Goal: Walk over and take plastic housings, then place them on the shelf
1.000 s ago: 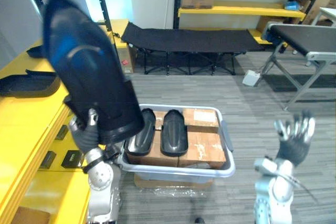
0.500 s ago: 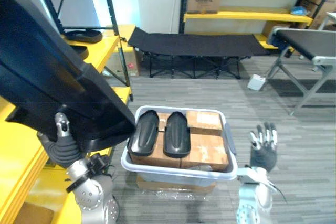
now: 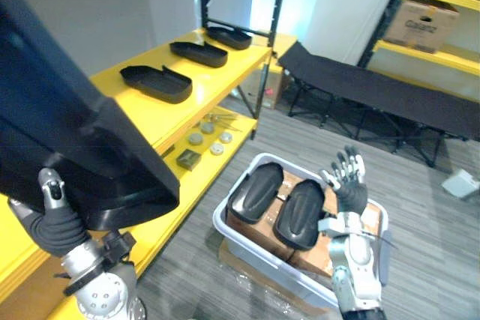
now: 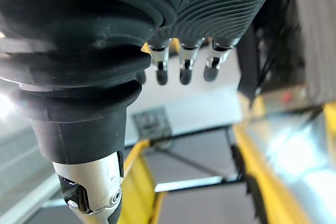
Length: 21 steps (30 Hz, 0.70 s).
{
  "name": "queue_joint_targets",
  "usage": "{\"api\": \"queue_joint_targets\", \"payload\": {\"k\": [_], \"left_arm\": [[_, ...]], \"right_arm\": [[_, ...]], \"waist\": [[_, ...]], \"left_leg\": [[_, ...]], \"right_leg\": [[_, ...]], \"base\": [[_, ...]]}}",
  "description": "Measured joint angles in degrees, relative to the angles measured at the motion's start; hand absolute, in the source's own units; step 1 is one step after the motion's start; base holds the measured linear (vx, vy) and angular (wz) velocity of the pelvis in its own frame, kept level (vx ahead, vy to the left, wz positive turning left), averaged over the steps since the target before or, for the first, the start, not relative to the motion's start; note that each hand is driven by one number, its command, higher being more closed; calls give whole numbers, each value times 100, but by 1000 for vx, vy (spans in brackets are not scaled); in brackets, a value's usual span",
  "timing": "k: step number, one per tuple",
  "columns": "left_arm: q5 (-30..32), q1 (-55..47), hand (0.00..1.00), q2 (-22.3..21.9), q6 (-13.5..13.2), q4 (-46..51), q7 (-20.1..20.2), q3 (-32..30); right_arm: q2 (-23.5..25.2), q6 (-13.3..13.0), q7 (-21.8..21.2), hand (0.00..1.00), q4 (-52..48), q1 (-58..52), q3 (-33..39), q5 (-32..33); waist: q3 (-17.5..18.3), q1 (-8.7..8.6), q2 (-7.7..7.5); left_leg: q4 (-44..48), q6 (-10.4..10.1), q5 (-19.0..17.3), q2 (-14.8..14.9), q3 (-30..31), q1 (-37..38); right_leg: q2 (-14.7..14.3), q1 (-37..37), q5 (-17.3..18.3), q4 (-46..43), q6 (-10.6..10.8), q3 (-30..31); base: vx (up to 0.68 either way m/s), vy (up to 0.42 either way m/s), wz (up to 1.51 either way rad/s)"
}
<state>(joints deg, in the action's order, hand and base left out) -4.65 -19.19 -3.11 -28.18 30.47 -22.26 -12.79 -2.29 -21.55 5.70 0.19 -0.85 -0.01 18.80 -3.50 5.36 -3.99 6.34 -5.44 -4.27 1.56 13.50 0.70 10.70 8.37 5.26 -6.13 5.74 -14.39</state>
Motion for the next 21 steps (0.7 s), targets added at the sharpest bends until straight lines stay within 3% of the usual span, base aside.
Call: {"api": "queue_joint_targets", "payload": {"k": [4, 5, 8, 10, 11, 12, 13, 14, 15, 16, 17, 21], "left_arm": [[10, -122, 100, -7, 8, 16, 31, 20], [13, -130, 100, -3, 9, 16, 31, 10], [-76, -261, 100, -5, 18, 0, 78, -9], [-173, -326, 100, -2, 18, -68, 76, -4], [-167, -318, 100, 5, 5, -121, 76, 9], [-172, -381, 100, -23, -3, -139, 99, 7], [-176, -416, 100, -27, -5, -153, 117, 11], [-172, -343, 100, 29, -6, -275, 162, 41], [-173, -190, 100, 59, -9, -385, 262, 2], [-171, -90, 100, 10, -33, -461, 301, 15], [-180, -78, 100, -12, -50, -549, 321, 43], [-174, -92, 100, 10, -63, -747, 328, 111]], "right_arm": [[-123, -28, -160, 0, -157, 209, 58, 14], [-116, -28, -188, 0, -154, 207, 104, 12], [-128, -27, -229, 0, -142, 170, 170, 11], [-156, -69, -348, 0, -136, 159, 307, 16], [-187, -197, -379, 0, -94, 178, 476, 16], [-296, -249, -373, 0, -83, 179, 662, 36], [-338, -296, -369, 0, -73, 169, 745, 96], [-344, -346, -356, 0, 94, 137, 918, 181], [-321, -362, -344, 0, 174, 34, 1155, 256], [-285, -368, -334, 0, 221, 5, 1259, 295], [-302, -361, -314, 0, 329, -19, 1348, 328], [-227, -369, -315, 0, 328, -131, 1311, 397]], "waist": [[-327, 25, 216], [-421, 16, 263], [-504, -31, 333], [-451, -2, 229], [-445, -12, 89], [-418, 15, 376], [-453, -82, 497], [-438, -253, 459], [-379, -477, 292], [-379, -437, 343], [-414, -397, 360], [-359, -415, 539]], "left_leg": [[454, -71, -93, 142, -48, -271], [539, -23, -122, 258, -311, -322], [710, 461, -267, 854, -1412, -481], [457, 622, -423, 897, -1719, -481], [979, 609, -422, 920, -1959, -682], [1559, 945, -9, 1001, -2264, -840], [1467, 872, -22, 1021, -2322, -900], [689, 584, 440, 758, -2156, -802], [-43, 868, 572, 613, -2247, -624], [158, 806, 410, 709, -2564, -653], [442, 712, 293, 882, -2978, -606], [76, 460, 400, 857, -3130, -160]], "right_leg": [[-154, 99, 154, -15, 44, -124], [-222, 165, 176, -33, 9, -251], [-429, 285, 241, -155, -103, -645], [-365, 299, 231, -59, -127, -911], [-210, 215, 260, -36, -203, -1128], [-325, 168, 291, -280, -187, -1230], [-353, 122, 386, -393, -238, -1281], [-374, 48, 626, -332, -506, -1193], [-319, 71, 440, -18, -451, -1330], [-281, 81, 308, 2, -246, -1566], [-213, 72, 292, -97, -230, -1719], [0, 94, 210, -135, -94, -1870]], "base": [[-116, -58, 23], [-129, -50, 54], [-141, -104, 61], [-91, -56, 67], [-99, 0, 72], [-63, -20, 94], [-51, -28, 141], [-74, -34, 208], [-96, -4, 203], [-48, -11, 157], [40, 37, 78], [20, 138, 49]]}}
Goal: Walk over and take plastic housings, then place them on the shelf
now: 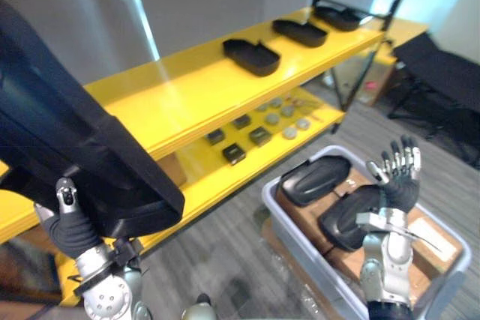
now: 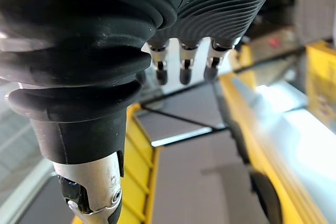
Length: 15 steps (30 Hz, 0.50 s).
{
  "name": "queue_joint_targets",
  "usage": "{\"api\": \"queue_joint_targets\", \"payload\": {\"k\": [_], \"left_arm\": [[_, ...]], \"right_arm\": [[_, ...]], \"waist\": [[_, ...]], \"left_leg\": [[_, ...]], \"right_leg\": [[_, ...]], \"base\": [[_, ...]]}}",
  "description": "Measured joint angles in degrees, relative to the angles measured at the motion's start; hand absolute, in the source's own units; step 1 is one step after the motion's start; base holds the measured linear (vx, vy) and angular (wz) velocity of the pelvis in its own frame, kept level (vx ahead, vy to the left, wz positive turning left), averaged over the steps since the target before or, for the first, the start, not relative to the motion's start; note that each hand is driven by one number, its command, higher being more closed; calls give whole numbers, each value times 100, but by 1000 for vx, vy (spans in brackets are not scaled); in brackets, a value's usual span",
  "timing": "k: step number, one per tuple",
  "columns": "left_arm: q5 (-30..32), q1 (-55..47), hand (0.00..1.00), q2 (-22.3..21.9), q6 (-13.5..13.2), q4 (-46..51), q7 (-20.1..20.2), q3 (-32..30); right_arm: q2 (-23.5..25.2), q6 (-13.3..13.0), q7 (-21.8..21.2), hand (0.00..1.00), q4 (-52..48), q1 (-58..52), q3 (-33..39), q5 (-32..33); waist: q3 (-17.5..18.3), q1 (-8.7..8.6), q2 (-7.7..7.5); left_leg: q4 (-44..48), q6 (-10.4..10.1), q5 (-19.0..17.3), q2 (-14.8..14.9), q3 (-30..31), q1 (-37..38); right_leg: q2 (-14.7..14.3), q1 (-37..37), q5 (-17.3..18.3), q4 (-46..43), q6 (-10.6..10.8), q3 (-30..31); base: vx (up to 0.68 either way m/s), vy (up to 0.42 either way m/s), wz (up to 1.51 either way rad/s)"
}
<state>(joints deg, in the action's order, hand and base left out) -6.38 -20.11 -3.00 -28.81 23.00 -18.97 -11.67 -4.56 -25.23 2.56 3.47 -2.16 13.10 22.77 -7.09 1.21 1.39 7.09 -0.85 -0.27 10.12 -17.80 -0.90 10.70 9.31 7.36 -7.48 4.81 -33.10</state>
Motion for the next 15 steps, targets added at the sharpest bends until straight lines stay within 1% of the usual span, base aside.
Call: {"api": "queue_joint_targets", "payload": {"k": [2, 3, 4, 5, 6, 7, 8, 9, 10, 11, 12, 13, 14, 15], "left_arm": [[38, -5, 100, 47, -26, 1, 5, 90], [53, -9, 100, 53, -26, -2, 34, 129], [54, -8, 100, 59, -25, -2, 90, 135], [51, -6, 100, 92, -25, -2, 194, 134], [49, 30, 100, 177, -19, -2, 332, 150], [50, 61, 100, 234, -16, -2, 421, 173], [63, 157, 100, 339, -8, -1, 600, 205], [81, 260, 100, 415, 18, 1, 708, 248], [79, 330, 100, 478, 37, 1, 760, 305], [76, 462, 100, 562, 76, 3, 874, 378], [48, 614, 100, 641, 111, 0, 928, 449], [30, 702, 100, 690, 126, -11, 935, 518], [-6, 838, 100, 720, 144, -20, 955, 584], [-36, 930, 100, 727, 146, -43, 1009, 618]], "right_arm": [[30, -29, 10, 0, 3, 15, -79, 1], [64, -62, 46, 0, 25, 29, -121, -4], [122, -80, 110, 0, 38, 35, -126, -6], [202, -84, 178, 0, 58, 33, -115, -22], [255, -99, 286, 0, 120, 33, -116, -125], [268, -100, 335, 0, 161, 25, -119, -153], [316, -100, 415, 0, 200, -11, -150, -176], [359, -100, 485, 0, 200, -33, -152, -231], [379, -98, 514, 0, 200, -46, -154, -299], [390, -96, 543, 0, 195, -66, -189, -467], [406, -86, 637, 0, 164, -105, -220, -736], [435, -83, 643, 0, 138, -152, -240, -840], [487, -73, 670, 0, 23, -255, -305, -981], [523, -67, 682, 0, -144, -300, -381, -1057]], "waist": [[15, -10, 26], [8, -14, 30], [0, -20, 9], [-5, -38, -6], [-24, -69, -23], [-41, -73, -28], [-49, -103, -16], [-66, -162, 6], [-84, -203, 39], [-115, -220, 131], [-161, -236, 181], [-169, -265, 189], [-176, -375, 160], [-213, -376, 50]], "left_leg": [[-311, -155, 30, -188, 14, 38], [-628, -341, 117, -307, 1, 178], [-846, -341, 185, -431, -11, 240], [-1111, -281, 284, -599, -16, 387], [-1205, -224, 328, -754, -6, 459], [-1205, -206, 317, -820, -4, 487], [-1206, -131, 287, -947, 39, 489], [-1207, -76, 274, -1008, 154, 492], [-1206, -40, 269, -1020, 208, 491], [-1203, 28, 254, -990, 323, 491], [-1182, 95, 264, -931, 455, 462], [-1184, 151, 254, -885, 562, 422], [-1207, 153, 294, -816, 816, 304], [-1206, 110, 289, -807, 883, 278]], "right_leg": [[124, -48, -107, 51, 167, -2], [204, -71, -158, 49, 243, -4], [293, -74, -199, 44, 297, -7], [423, -62, -250, 34, 374, -9], [547, -30, -310, 2, 439, -15], [625, -16, -323, -44, 456, -9], [776, -20, -329, -219, 451, 25], [856, -23, -360, -363, 402, 60], [859, -36, -415, -442, 318, 157], [800, -168, -563, -615, 93, 645], [685, -378, -582, -838, -92, 1294], [531, -426, -283, -838, -208, 1683], [135, -430, -48, -597, -219, 2207], [-116, -475, -18, -303, -250, 2433]], "base": [[-32, 201, 13], [-23, 207, 10], [-30, 253, 10], [-3, 206, 13], [13, 243, 10], [18, 238, 20], [2, 197, 31], [-9, 149, 43], [1, 142, 44], [18, 162, 38], [24, 131, 42], [1, 17, 74], [-20, -58, 81], [-27, -98, 62]]}}
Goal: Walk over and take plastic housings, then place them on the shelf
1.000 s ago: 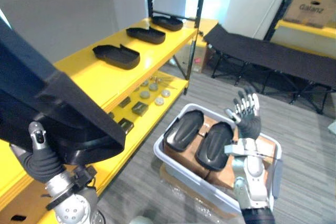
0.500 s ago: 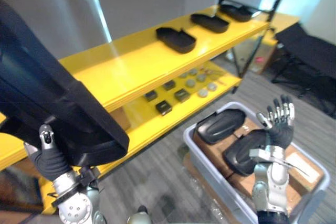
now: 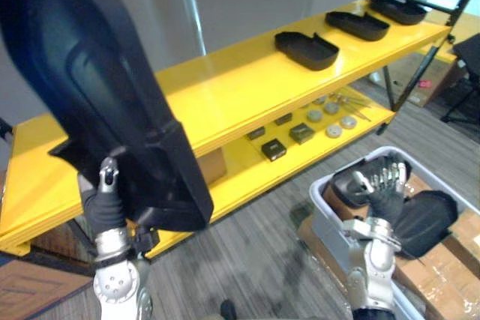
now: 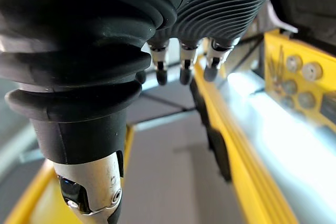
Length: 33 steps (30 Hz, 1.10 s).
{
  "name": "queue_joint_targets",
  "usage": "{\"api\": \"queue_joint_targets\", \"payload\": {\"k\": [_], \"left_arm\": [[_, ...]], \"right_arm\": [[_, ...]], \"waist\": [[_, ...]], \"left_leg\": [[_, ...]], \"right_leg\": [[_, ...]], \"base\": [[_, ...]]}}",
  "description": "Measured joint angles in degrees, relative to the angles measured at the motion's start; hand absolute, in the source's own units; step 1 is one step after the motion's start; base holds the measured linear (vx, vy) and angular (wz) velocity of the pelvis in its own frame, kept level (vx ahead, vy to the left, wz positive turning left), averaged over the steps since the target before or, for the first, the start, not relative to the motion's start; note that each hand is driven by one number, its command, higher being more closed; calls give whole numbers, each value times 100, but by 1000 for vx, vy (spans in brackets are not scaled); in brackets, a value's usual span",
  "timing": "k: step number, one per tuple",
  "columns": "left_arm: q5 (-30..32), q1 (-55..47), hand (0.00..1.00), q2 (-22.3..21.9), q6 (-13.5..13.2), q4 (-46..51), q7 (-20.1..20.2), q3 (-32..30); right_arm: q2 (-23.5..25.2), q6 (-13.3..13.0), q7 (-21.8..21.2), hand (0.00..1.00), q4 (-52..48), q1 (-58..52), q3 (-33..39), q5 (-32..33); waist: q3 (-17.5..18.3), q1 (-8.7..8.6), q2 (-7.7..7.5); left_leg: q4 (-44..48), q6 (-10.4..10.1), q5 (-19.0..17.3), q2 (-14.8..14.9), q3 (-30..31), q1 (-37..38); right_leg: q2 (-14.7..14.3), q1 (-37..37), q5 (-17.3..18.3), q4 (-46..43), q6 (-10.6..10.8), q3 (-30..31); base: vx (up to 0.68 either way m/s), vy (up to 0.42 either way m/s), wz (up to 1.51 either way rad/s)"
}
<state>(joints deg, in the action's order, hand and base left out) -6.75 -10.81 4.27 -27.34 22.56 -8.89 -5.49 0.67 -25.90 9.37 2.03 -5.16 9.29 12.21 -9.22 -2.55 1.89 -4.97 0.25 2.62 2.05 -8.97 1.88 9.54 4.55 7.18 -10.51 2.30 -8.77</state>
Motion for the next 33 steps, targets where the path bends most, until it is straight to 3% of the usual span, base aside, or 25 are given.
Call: {"api": "queue_joint_targets", "payload": {"k": [2, 3, 8, 12, 15, 17, 20, 28, 31, 33], "left_arm": [[-15, -43, 100, -6, 28, -19, 2, -7], [-24, -123, 100, -112, 68, -118, -3, 64], [60, -280, 100, -296, 209, -77, -113, 494], [39, -256, 100, -339, 208, 86, -267, 495], [37, -279, 100, -483, 229, 69, -461, 424], [16, -271, 100, -503, 235, 74, -538, 306], [32, -287, 100, -534, 289, 74, -611, 340], [543, -219, 100, -520, 916, 83, -808, 382], [563, 78, 100, -485, 1021, 34, -897, 330], [549, 394, 100, -501, 1042, -115, -896, 343]], "right_arm": [[77, 20, -59, 0, -202, -14, -62, -71], [63, 24, -90, 0, -395, -72, -62, -74], [67, 21, -389, 0, -1055, -408, 21, -59], [91, -48, -677, 0, -1449, -527, 9, 66], [59, -55, -683, 0, -1366, -397, -14, 60], [38, -62, -666, 0, -1236, -131, -102, 62], [44, -62, -518, 0, -1231, 20, -240, 54], [321, -66, -331, 0, -1489, -522, -737, 329], [348, -33, -576, 0, -1487, -632, -987, 325], [341, -30, -823, 0, -1487, -668, -1007, 324]], "waist": [[1, 49, -241], [39, 63, -289], [100, 49, -200], [181, 71, -246], [185, 209, -258], [190, 255, -234], [187, 386, -234], [277, 231, -265], [408, 153, -382], [411, 120, -384]], "left_leg": [[2, -33, 18, -102, -62, 13], [-2, -84, 12, -126, -104, 25], [-5, -283, -110, 126, -419, 133], [289, -268, -216, 198, -332, 41], [1570, -252, -573, 266, -120, -416], [1469, -253, -571, 271, -89, -413], [1291, -300, -503, 272, -117, -391], [638, -327, -364, 259, -1005, 197], [603, -343, -366, 274, -1271, 254], [636, -356, -436, 269, -1368, 386]], "right_leg": [[-122, -61, -166, 347, 86, 18], [-71, -12, -150, 405, 374, -58], [-228, 173, -162, 509, 372, -126], [-283, 254, -161, 508, 371, -198], [-272, 489, -94, 457, 261, -196], [-290, 500, -18, 453, 160, -175], [-316, 486, 67, 521, 175, -140], [-236, 265, 110, 494, 194, 492], [-275, 130, -64, 508, 350, 746], [-281, 60, -73, 287, 360, 795]], "base": [[6, -107, 6], [52, -106, -5], [68, -68, -2], [91, -32, 14], [37, -1, 39], [-29, -23, 31], [-93, -55, 9], [-42, 13, -47], [76, 27, -50], [103, 29, -49]]}}
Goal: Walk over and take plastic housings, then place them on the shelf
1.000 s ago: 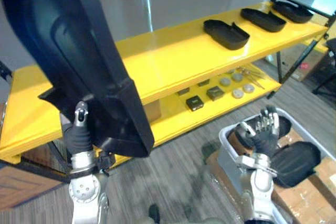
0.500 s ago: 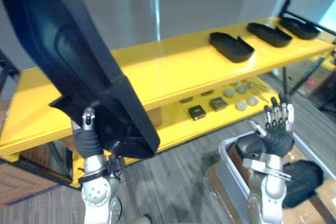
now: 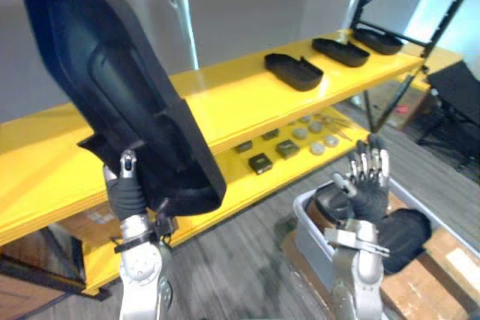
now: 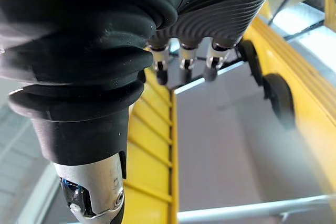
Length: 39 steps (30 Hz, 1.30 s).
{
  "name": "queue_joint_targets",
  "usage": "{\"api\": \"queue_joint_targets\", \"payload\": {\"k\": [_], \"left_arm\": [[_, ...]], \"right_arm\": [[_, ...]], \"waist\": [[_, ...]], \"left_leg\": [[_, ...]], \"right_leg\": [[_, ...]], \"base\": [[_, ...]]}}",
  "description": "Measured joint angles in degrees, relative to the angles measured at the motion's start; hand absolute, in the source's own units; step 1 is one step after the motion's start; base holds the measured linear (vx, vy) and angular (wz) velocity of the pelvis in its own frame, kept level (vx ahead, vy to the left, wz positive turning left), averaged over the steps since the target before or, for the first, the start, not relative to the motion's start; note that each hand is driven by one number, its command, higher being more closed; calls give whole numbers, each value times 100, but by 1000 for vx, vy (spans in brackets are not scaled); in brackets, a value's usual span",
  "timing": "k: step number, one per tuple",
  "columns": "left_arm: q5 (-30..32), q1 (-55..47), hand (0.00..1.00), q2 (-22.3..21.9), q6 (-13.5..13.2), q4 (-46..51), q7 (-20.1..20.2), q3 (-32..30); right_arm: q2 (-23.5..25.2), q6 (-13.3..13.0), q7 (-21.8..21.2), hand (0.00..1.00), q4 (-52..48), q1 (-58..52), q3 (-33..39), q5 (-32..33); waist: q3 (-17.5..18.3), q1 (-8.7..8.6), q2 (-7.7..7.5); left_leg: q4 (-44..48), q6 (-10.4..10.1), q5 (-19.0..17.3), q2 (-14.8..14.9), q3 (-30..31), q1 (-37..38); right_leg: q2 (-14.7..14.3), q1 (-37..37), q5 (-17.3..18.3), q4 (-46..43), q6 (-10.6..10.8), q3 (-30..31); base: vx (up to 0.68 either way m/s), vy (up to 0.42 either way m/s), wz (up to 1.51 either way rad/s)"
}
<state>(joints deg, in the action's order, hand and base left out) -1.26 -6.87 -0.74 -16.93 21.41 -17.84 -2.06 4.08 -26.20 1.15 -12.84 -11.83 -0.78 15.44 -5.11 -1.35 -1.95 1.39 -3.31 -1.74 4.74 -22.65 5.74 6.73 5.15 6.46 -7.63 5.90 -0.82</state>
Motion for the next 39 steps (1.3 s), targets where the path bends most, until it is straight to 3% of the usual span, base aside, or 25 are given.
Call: {"api": "queue_joint_targets", "payload": {"k": [4, 8, 10, 13, 15, 16, 20, 26, 35, 39], "left_arm": [[-16, -39, 100, -30, 38, -32, -3, 2], [-11, -218, 100, -79, 35, -29, -84, 140], [-63, -373, 100, -97, 27, 1, -113, 202], [-100, -585, 100, -101, 9, 50, -114, 224], [-114, -725, 100, -153, -19, 59, -112, 125], [-115, -749, 100, -163, -19, 70, -102, 63], [-121, -781, 100, -191, -33, 116, -98, -114], [-47, -540, 100, -182, -38, 105, -54, 105], [-1, -458, 100, 20, 106, -214, 205, -114], [-94, -460, 100, 29, 110, -229, 266, -236]], "right_arm": [[-4, -9, -160, 0, -1, -34, -41, 1], [-7, -27, -440, 0, -130, -101, -107, 236], [-46, -48, -488, 0, -330, -100, -160, 210], [-114, -125, -483, 0, -369, -96, -146, 190], [-273, -170, -483, 0, -321, 6, -138, 194], [-290, -185, -483, 0, -253, 56, -141, 192], [-299, -238, -478, 0, -125, 363, -70, 179], [-397, -298, -447, 0, 105, 579, 62, 180], [-168, -334, -202, 0, 270, 540, -187, 99], [-171, -336, -227, 0, 435, 594, -224, 67]], "waist": [[-51, -65, 67], [-162, -104, -26], [-169, -84, -68], [-174, 64, -24], [-220, 234, 176], [-207, 234, 181], [-211, 245, 112], [-187, 187, 141], [-41, 156, -142], [-42, 212, -140]], "left_leg": [[131, -5, -140, 136, 16, 106], [238, -31, -337, 121, 211, 55], [260, -65, -346, 36, 494, -54], [868, -27, -502, 159, 809, -394], [1562, -47, -734, 349, 1022, -748], [1553, -47, -729, 349, 1036, -757], [995, -40, -406, 235, 982, -532], [-107, -111, 64, -7, 959, 0], [-510, 39, 253, -274, 1144, -68], [-556, 87, 307, -275, 1246, -87]], "right_leg": [[-108, -314, 1, -630, -1, 46], [-49, -5, 24, -298, -27, -107], [37, 135, 247, -199, -31, -432], [15, 161, 420, -243, -114, -707], [-108, 190, 413, -322, -135, -813], [-110, 191, 416, -346, -142, -820], [-51, 181, 423, -335, -157, -808], [50, 192, 414, -338, -142, -831], [225, 84, 321, -368, -64, -904], [218, 95, 117, -244, -144, -897]], "base": [[14, -20, -41], [-48, -8, 14], [-50, -80, 66], [-23, -70, 56], [37, -31, 30], [76, -29, 16], [54, -31, 1], [1, -1, 0], [-1, 54, 15], [19, 62, 13]]}}
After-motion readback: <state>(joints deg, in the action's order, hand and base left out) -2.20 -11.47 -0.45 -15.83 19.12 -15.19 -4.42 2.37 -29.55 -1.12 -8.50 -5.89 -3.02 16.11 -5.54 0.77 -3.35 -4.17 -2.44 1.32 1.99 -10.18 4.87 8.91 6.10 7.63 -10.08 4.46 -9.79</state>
